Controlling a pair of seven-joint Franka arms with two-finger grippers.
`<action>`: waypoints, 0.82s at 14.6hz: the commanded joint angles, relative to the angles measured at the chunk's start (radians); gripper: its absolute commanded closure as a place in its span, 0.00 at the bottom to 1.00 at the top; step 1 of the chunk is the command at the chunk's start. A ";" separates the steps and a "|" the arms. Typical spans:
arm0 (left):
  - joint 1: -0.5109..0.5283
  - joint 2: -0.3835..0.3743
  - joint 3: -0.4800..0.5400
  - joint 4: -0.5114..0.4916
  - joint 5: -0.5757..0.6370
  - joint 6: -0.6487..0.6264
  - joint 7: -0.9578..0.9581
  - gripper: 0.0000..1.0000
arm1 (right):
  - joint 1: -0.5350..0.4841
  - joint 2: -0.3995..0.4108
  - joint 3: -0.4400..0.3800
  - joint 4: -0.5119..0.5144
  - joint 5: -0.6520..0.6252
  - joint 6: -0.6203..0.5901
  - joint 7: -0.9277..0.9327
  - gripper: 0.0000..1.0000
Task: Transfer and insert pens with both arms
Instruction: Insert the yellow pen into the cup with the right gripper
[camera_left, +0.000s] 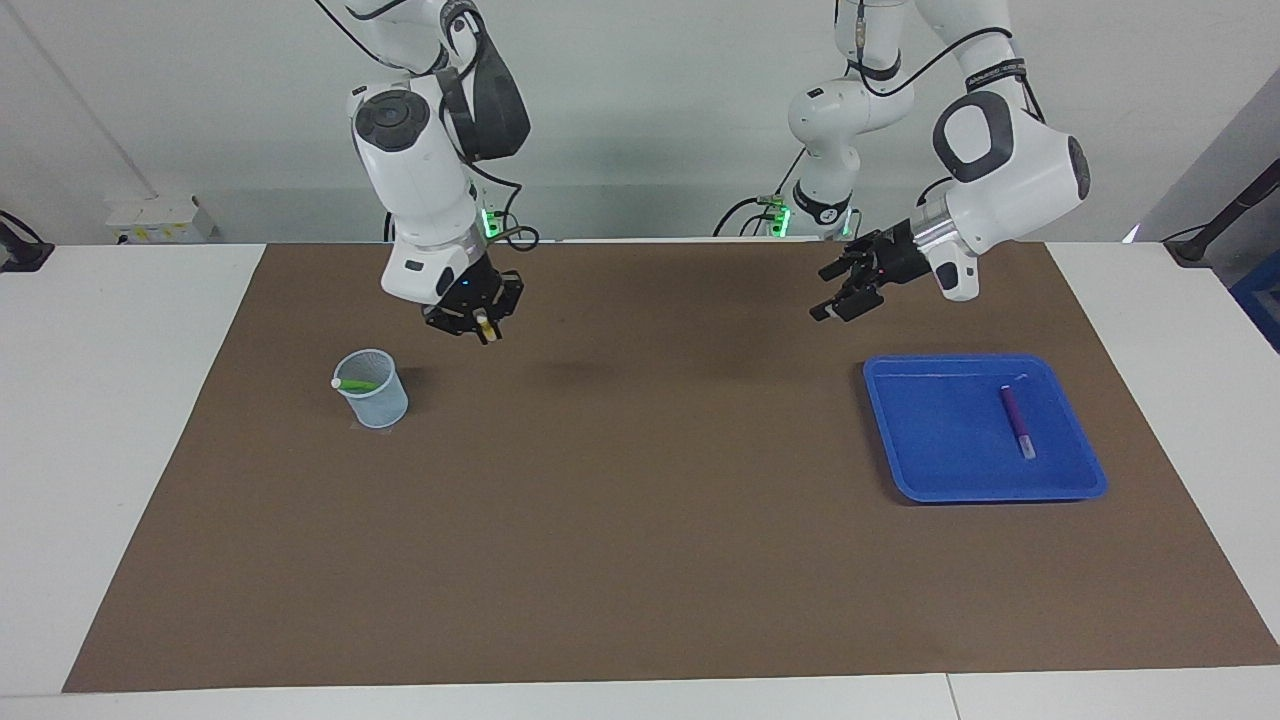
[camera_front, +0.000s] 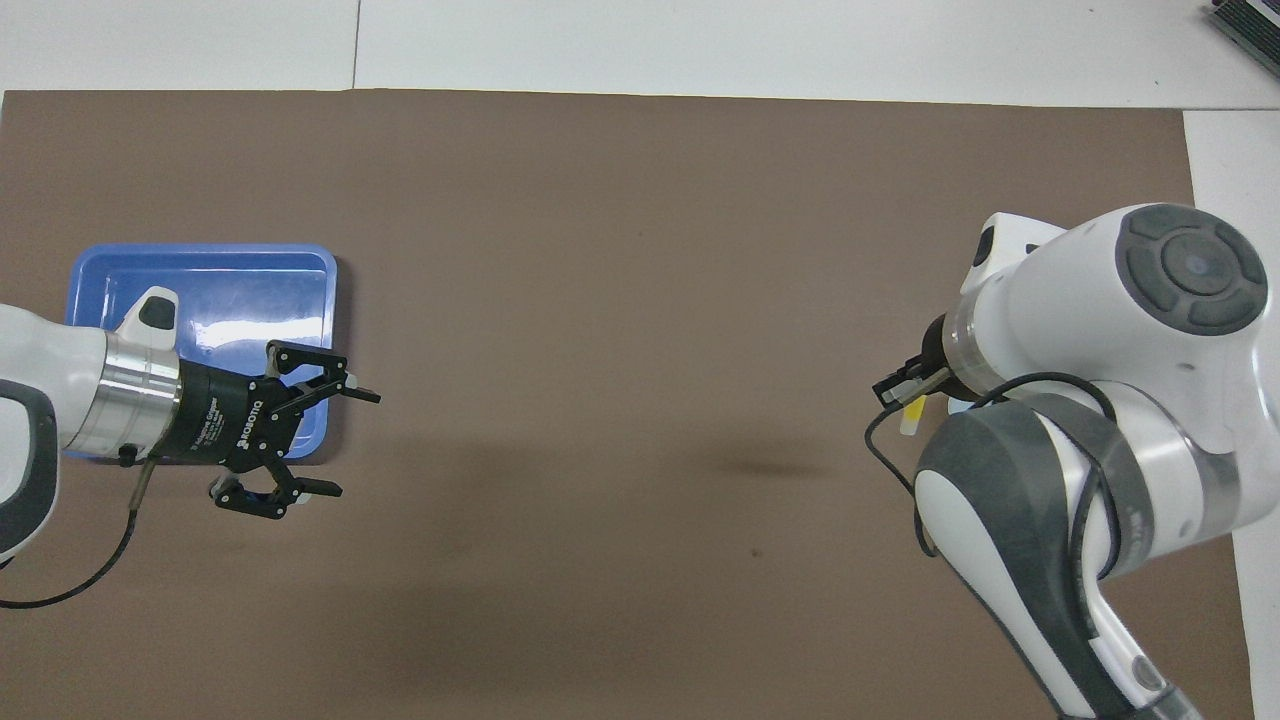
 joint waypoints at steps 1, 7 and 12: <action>0.060 -0.033 0.000 -0.014 0.012 -0.088 0.066 0.00 | -0.040 -0.012 0.011 -0.010 -0.090 0.000 -0.162 1.00; 0.137 -0.037 0.020 0.003 0.119 -0.214 0.415 0.00 | -0.178 -0.070 0.012 -0.177 -0.087 0.127 -0.385 1.00; 0.143 -0.037 0.020 0.003 0.293 -0.179 0.773 0.00 | -0.195 -0.069 0.011 -0.259 -0.076 0.209 -0.381 1.00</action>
